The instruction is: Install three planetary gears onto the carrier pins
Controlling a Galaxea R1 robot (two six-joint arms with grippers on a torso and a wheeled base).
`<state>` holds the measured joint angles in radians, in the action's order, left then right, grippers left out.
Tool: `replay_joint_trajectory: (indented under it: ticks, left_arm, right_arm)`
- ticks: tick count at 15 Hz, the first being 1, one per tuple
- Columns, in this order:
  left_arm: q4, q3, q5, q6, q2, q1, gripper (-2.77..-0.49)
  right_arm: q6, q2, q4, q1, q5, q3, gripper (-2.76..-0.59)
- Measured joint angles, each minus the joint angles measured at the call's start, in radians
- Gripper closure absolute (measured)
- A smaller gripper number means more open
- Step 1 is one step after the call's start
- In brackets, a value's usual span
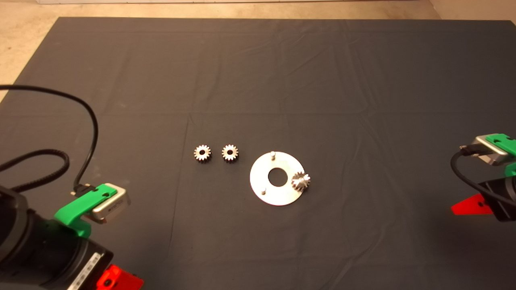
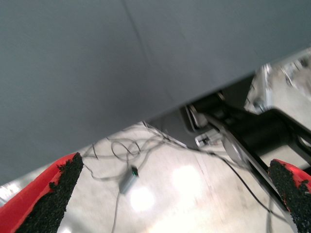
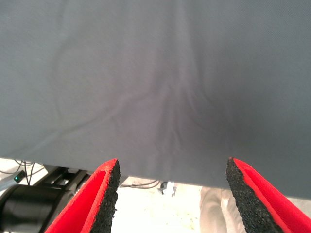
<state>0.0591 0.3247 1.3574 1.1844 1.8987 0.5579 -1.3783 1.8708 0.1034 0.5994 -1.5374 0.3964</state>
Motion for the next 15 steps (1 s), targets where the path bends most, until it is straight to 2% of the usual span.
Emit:
replay_joint_trajectory:
  ticks: [2,4,5,6,9,10,13,14,15]
  left_arm:
    - [0.108,0.000,0.006,-0.023,-0.003,0.000,-2.77]
    - [0.186,0.000,0.003,-0.050,0.008,0.000,-2.77]
    - [0.240,0.000,0.002,-0.061,0.015,0.000,-2.77]
    - [0.298,0.000,0.002,-0.075,0.021,0.000,-2.77]
    - [0.423,0.000,0.001,-0.109,0.030,-0.010,-2.77]
    - [0.474,0.000,-0.004,-0.119,0.035,-0.029,-2.77]
    - [0.620,0.000,-0.033,-0.152,0.035,-0.113,-2.77]
    - [0.662,0.005,-0.052,-0.162,0.035,-0.140,-2.77]
    - [0.691,0.023,-0.088,-0.178,0.035,-0.167,-2.77]
  right_arm:
    - [-0.009,0.007,0.000,0.023,0.012,-0.002,-1.60]
    - [-0.014,0.002,-0.002,0.051,0.007,-0.006,-1.60]
    - [-0.015,-0.001,-0.004,0.070,0.004,-0.009,-1.60]
    - [-0.015,-0.001,-0.005,0.081,0.004,-0.010,-1.60]
    - [-0.015,0.001,-0.006,0.102,0.009,-0.014,-1.60]
    - [-0.015,-0.001,-0.007,0.105,0.009,-0.014,-1.60]
    - [-0.014,-0.001,-0.010,0.119,0.005,-0.014,-1.60]
    - [-0.014,0.000,-0.013,0.129,0.006,-0.014,-1.60]
    - [-0.014,-0.001,-0.015,0.135,0.009,-0.014,-1.60]
